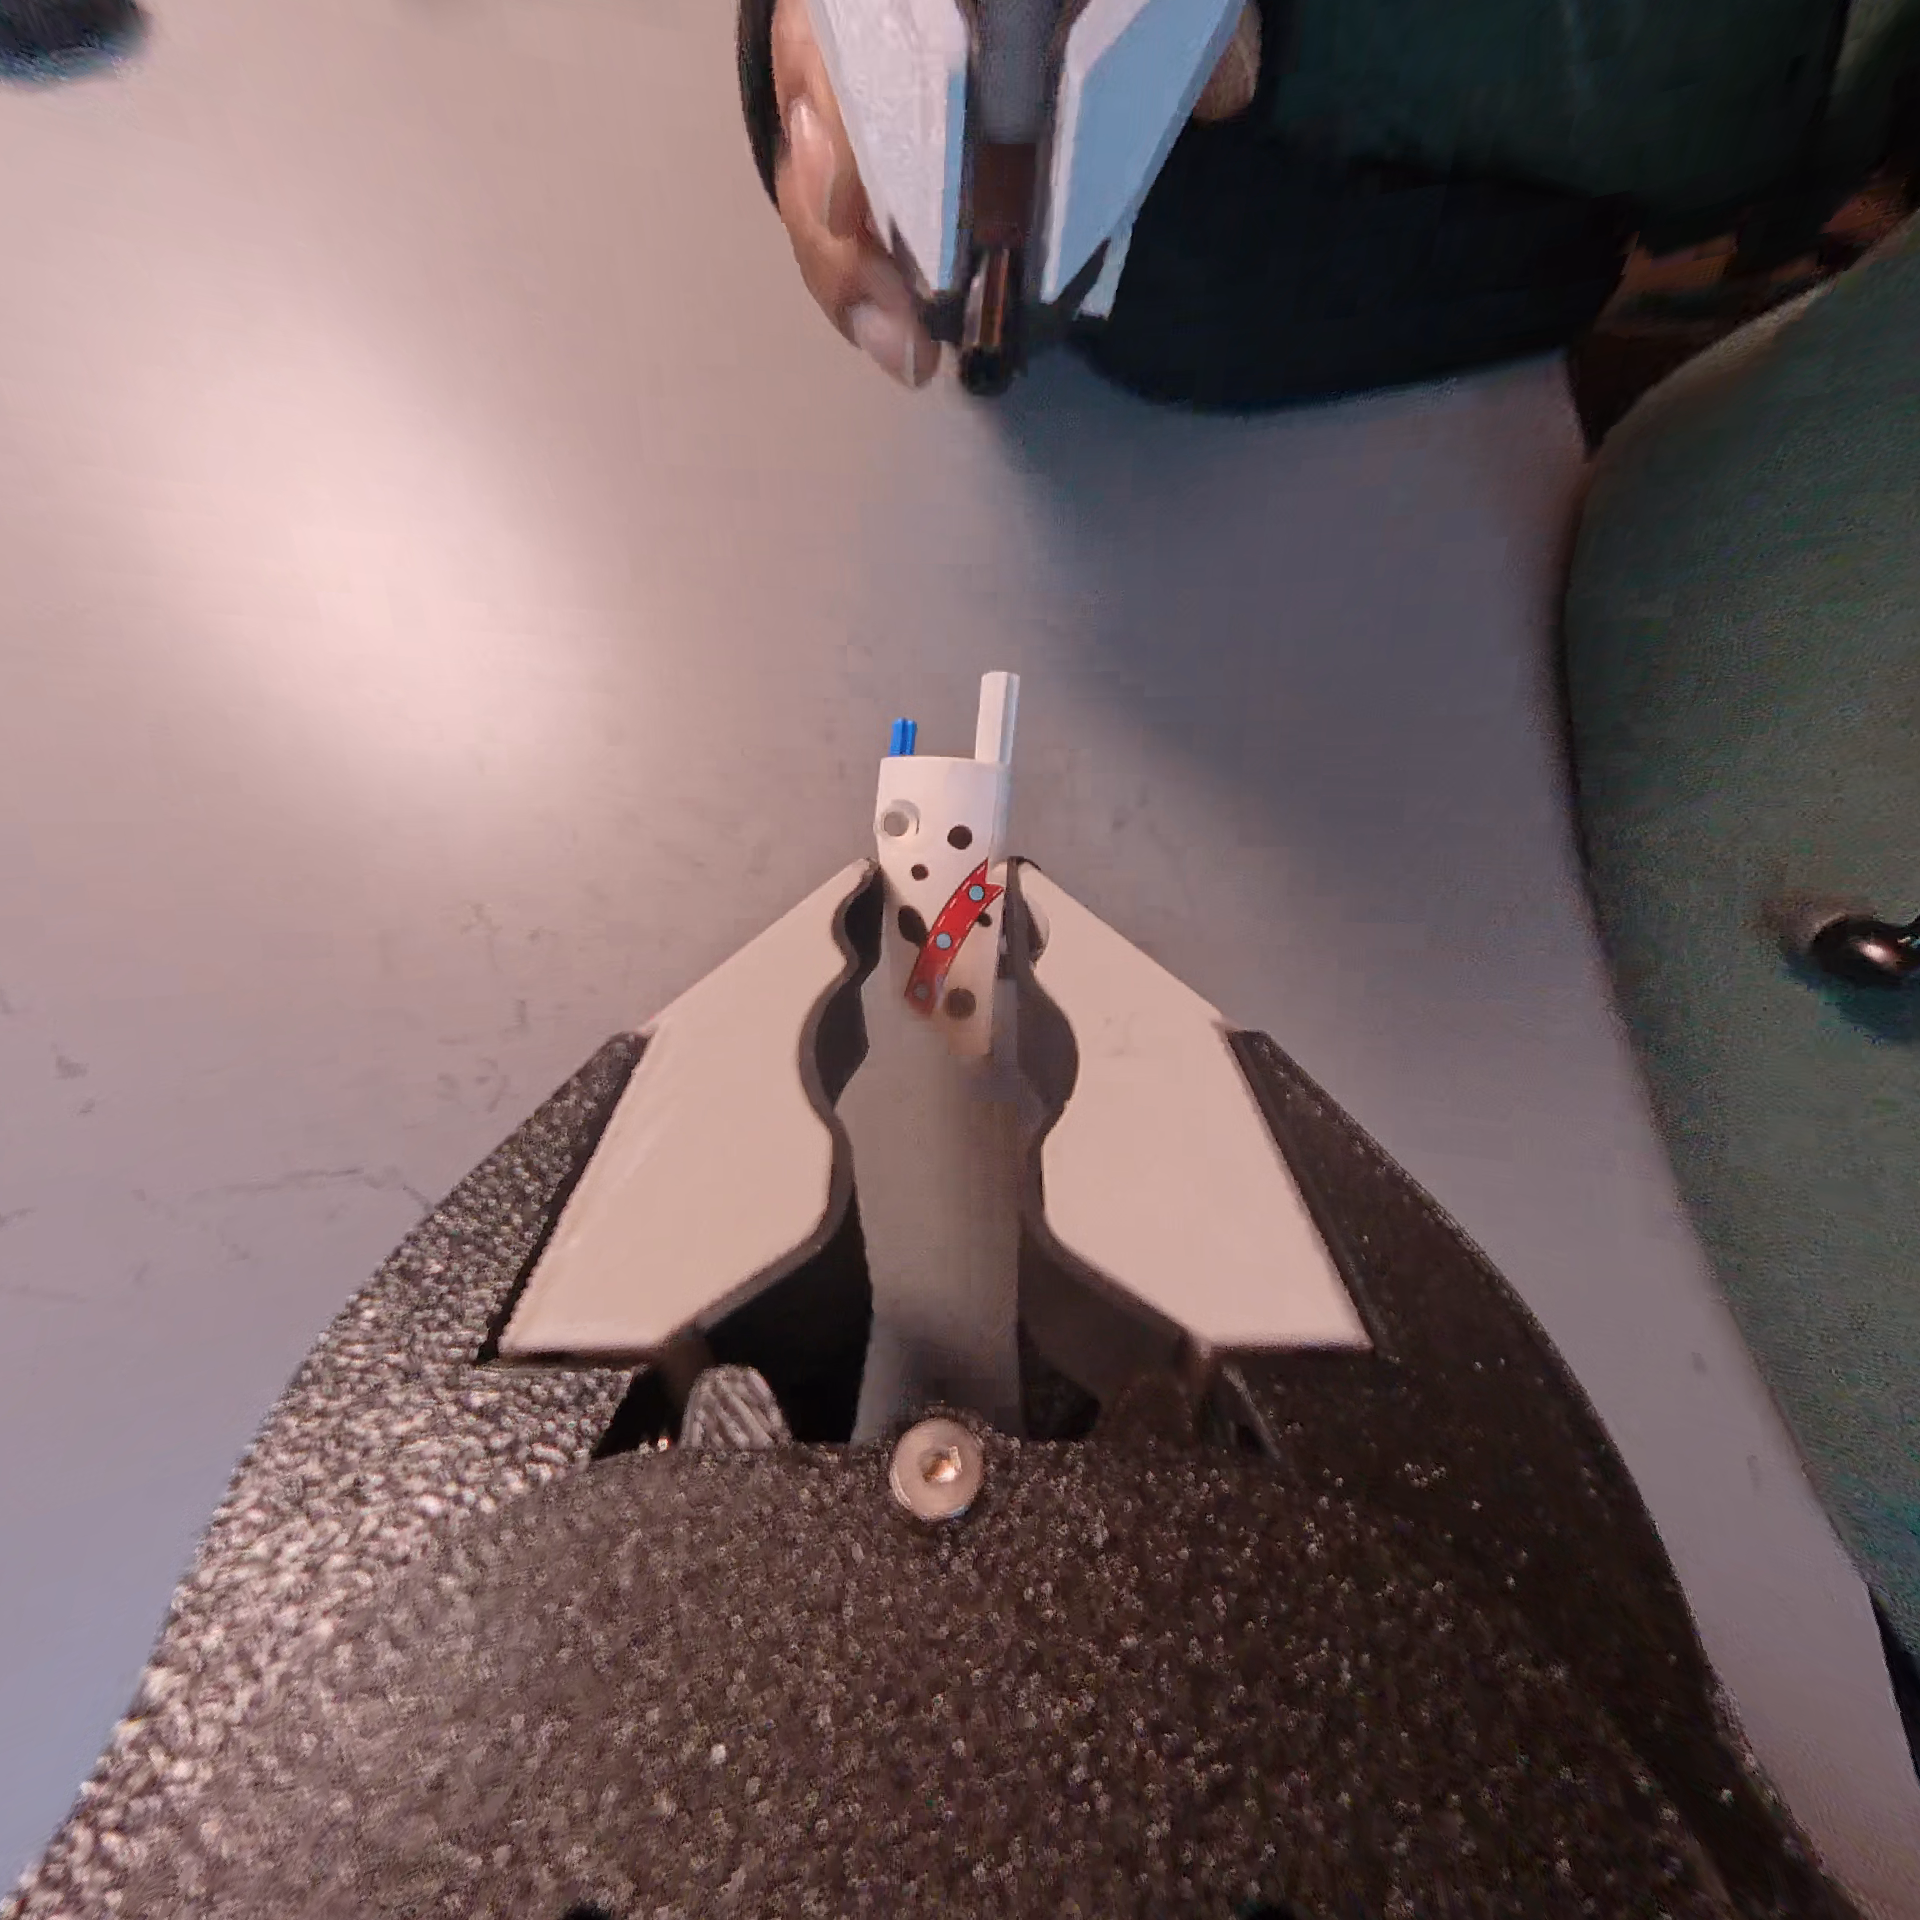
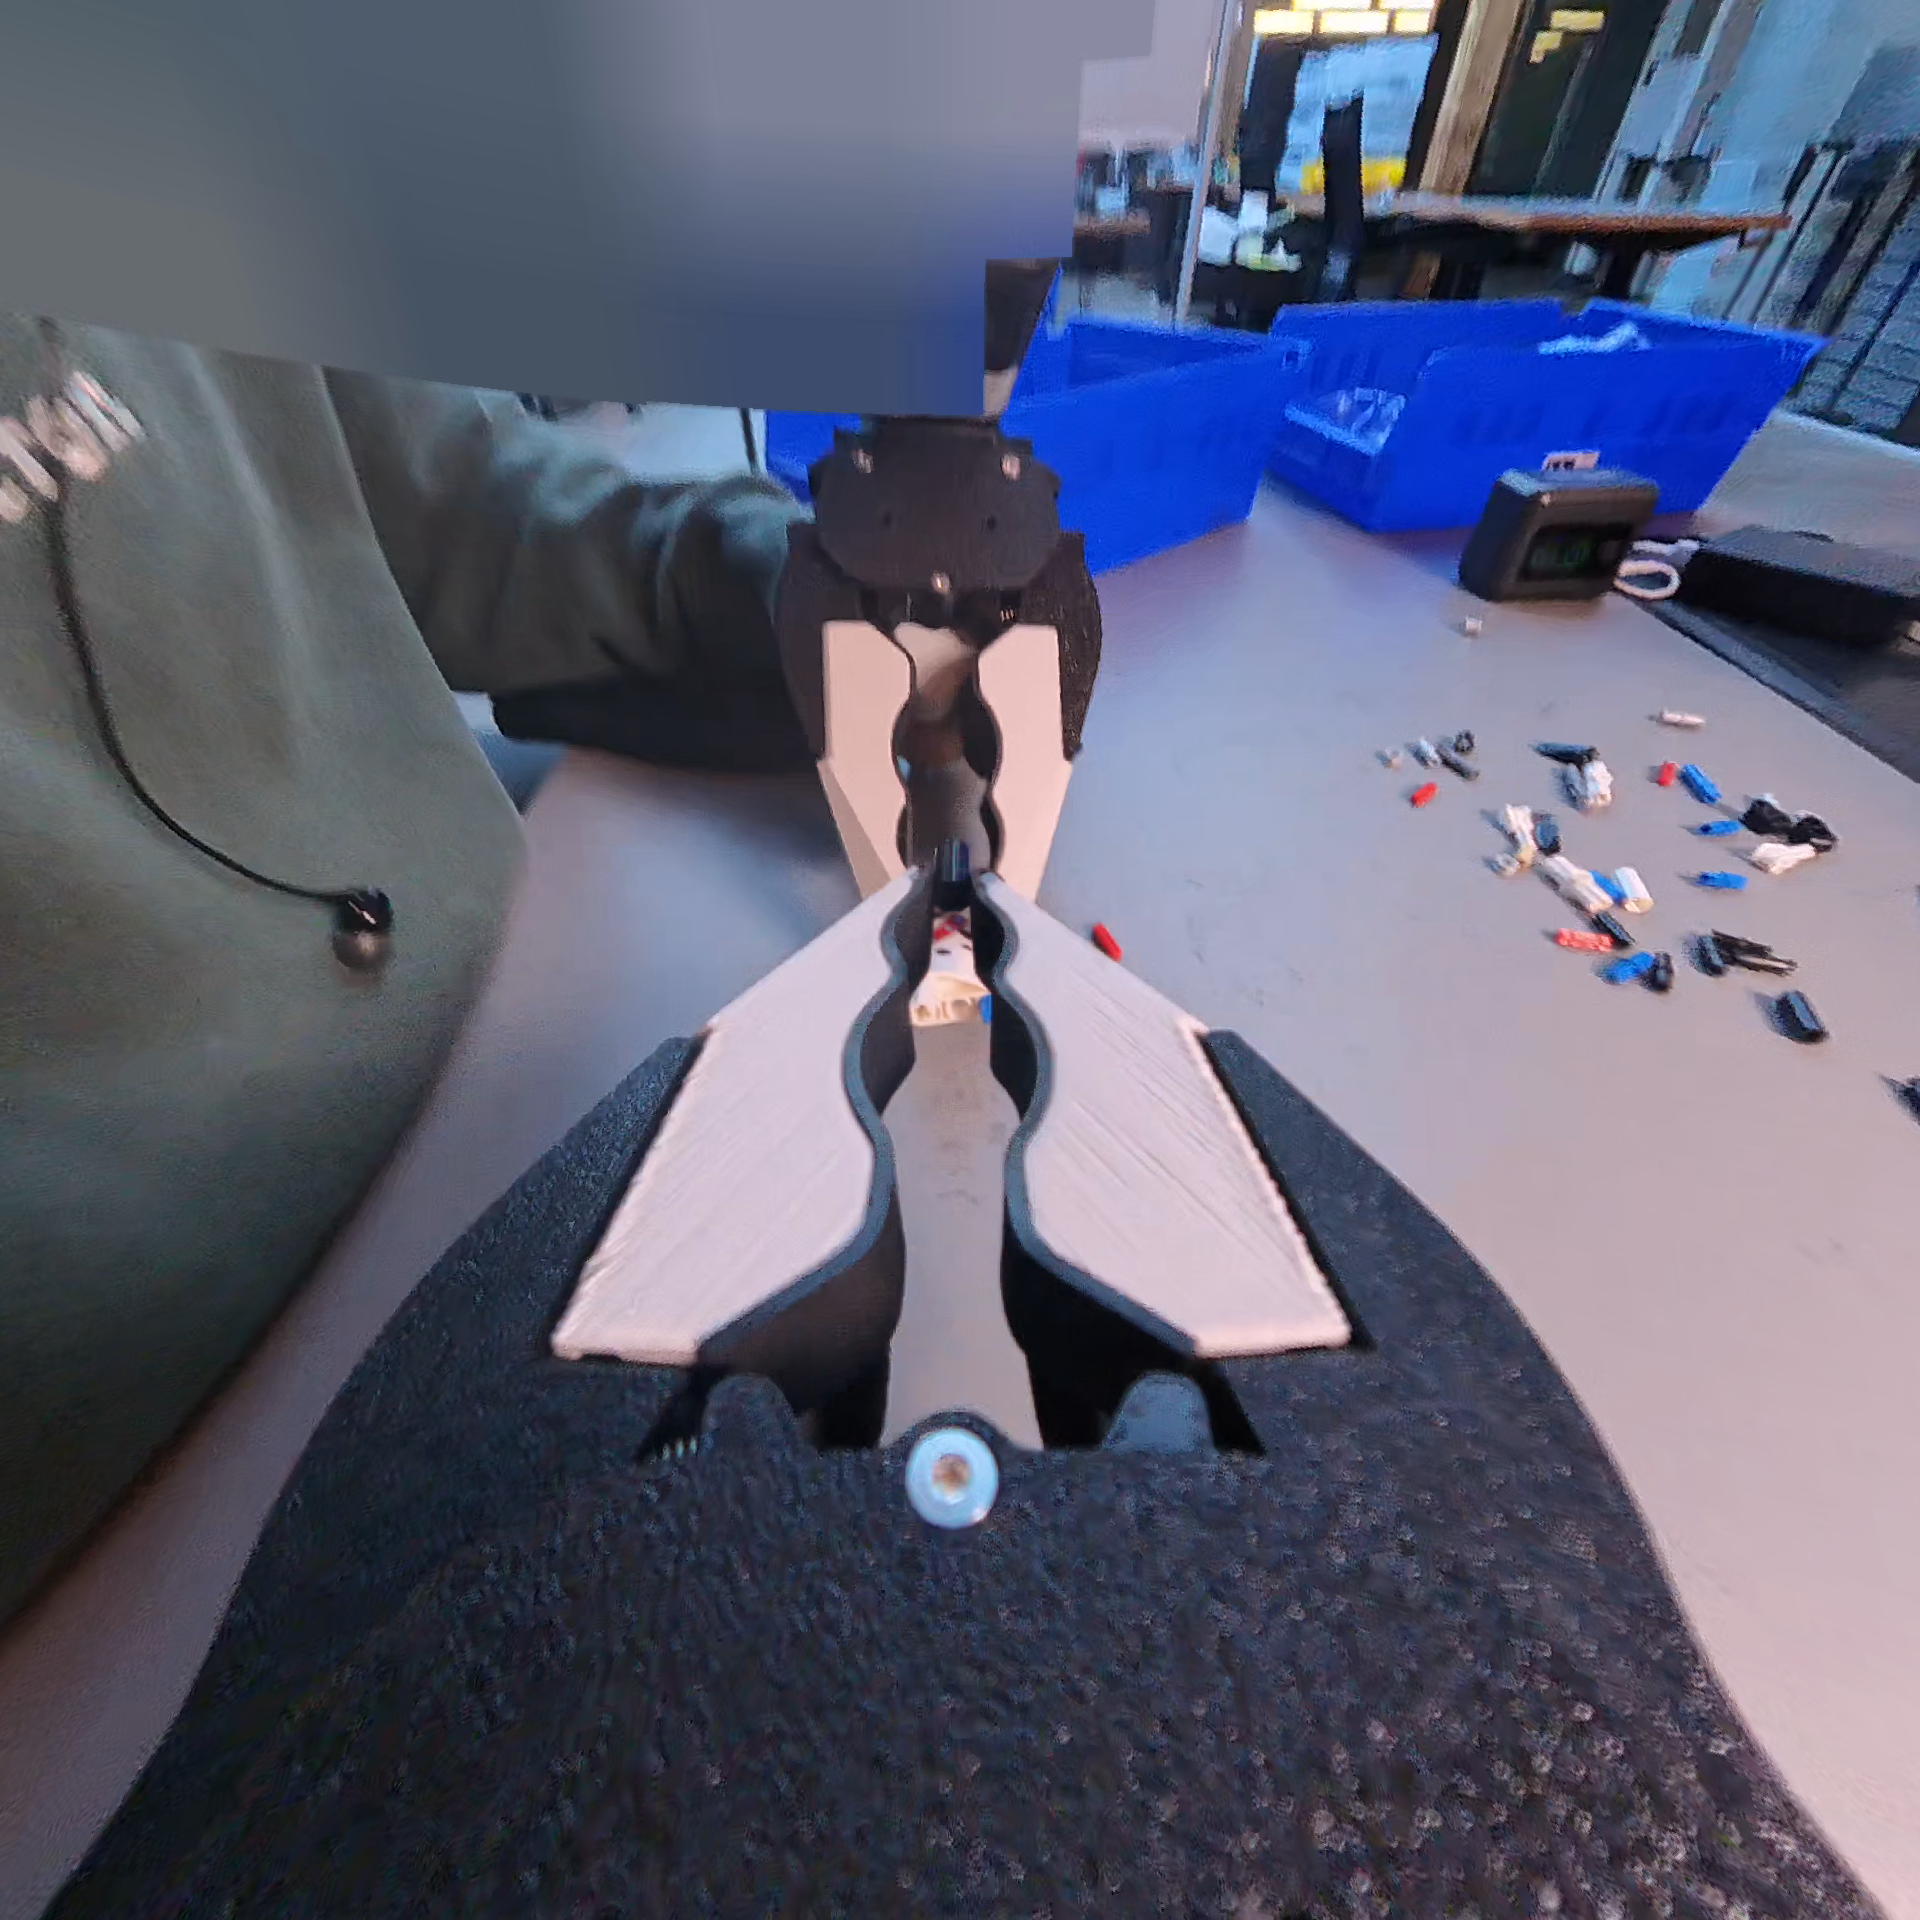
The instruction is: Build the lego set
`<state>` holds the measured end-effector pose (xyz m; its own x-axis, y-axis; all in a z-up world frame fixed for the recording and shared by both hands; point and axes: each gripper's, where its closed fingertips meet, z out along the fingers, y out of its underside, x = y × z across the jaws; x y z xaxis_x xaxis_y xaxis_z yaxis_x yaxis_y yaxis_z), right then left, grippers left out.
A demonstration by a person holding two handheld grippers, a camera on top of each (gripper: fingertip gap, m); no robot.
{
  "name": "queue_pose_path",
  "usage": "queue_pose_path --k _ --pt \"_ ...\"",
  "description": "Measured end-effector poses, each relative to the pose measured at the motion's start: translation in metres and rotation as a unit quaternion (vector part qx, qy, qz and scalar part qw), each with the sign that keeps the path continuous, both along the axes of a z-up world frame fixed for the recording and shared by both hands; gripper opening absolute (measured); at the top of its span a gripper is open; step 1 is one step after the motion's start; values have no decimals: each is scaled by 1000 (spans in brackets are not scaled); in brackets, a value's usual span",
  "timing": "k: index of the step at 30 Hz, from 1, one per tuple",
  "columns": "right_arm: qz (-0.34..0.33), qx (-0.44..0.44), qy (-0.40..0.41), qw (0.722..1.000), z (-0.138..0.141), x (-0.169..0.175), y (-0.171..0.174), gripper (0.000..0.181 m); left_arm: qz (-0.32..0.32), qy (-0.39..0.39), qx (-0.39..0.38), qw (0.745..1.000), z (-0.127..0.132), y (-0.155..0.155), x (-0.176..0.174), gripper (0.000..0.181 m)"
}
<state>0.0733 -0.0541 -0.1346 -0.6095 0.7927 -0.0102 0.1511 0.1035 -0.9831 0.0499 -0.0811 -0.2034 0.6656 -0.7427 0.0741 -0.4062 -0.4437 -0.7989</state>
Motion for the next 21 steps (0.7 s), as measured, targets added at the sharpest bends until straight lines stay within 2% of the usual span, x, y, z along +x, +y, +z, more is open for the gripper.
queue_pose_path --k 3,8,21 --pt "15 -94 28 995 26 4 4 6 8 -63 40 997 29 4 3 23" --pt "22 -135 23 990 29 2 7 6 17 -98 75 992 52 5 7 23" --pt "2 -91 -68 994 -1 -11 4 6 30 -73 81 994 51 6 3 23"
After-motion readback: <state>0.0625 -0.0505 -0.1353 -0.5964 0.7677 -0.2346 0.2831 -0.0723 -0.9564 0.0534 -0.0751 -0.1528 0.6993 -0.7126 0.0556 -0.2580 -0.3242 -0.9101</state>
